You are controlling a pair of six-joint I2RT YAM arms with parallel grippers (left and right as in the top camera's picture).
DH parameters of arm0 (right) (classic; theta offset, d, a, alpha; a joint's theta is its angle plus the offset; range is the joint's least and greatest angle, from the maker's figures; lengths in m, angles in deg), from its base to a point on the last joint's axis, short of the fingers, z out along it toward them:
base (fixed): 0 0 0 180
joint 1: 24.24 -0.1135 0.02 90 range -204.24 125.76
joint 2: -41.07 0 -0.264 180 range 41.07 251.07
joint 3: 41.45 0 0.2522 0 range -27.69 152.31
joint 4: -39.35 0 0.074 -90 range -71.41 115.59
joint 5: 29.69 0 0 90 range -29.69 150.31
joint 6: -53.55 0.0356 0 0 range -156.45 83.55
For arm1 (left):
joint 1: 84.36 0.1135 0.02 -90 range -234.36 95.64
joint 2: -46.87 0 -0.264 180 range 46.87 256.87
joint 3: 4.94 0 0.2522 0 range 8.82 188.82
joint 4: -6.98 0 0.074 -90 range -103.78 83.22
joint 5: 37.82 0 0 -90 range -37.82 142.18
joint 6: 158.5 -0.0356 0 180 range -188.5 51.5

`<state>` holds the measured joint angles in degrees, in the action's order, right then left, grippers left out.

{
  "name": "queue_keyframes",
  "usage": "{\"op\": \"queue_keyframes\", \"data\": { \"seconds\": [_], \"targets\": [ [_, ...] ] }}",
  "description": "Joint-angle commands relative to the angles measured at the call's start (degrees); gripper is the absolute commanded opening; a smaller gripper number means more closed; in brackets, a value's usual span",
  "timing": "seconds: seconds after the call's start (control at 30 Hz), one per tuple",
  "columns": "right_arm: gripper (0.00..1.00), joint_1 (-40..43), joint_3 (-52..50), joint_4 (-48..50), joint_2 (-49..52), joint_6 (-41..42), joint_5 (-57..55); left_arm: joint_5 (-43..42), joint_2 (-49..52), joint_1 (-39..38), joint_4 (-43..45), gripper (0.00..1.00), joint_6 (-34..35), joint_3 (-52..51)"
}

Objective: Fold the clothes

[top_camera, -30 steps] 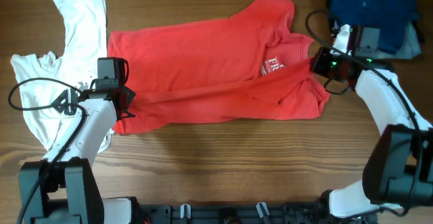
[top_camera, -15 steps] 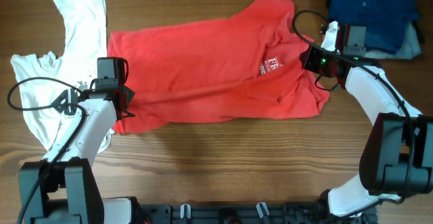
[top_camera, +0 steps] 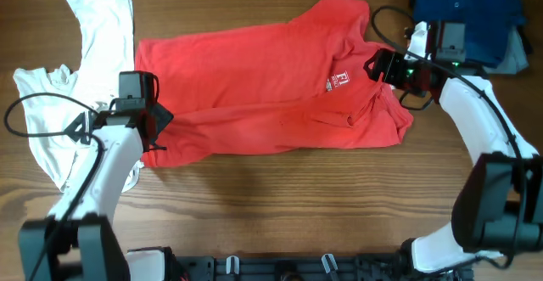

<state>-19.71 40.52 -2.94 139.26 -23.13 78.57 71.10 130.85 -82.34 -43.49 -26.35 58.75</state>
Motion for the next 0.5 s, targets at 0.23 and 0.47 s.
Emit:
{"op": "queue_keyframes", "data": {
  "seconds": [0.23,0.47],
  "targets": [
    [0.94,-1.6,1.7,0.6,-2.0,-6.4,1.1,-9.7,-2.6,0.5,3.4,1.00,-11.8,1.7],
    [0.95,-3.6,5.2,1.7,-1.8,-8.4,-0.5,-15.6,-1.5,0.5,5.9,1.00,-17.6,8.9]
  ]
}}
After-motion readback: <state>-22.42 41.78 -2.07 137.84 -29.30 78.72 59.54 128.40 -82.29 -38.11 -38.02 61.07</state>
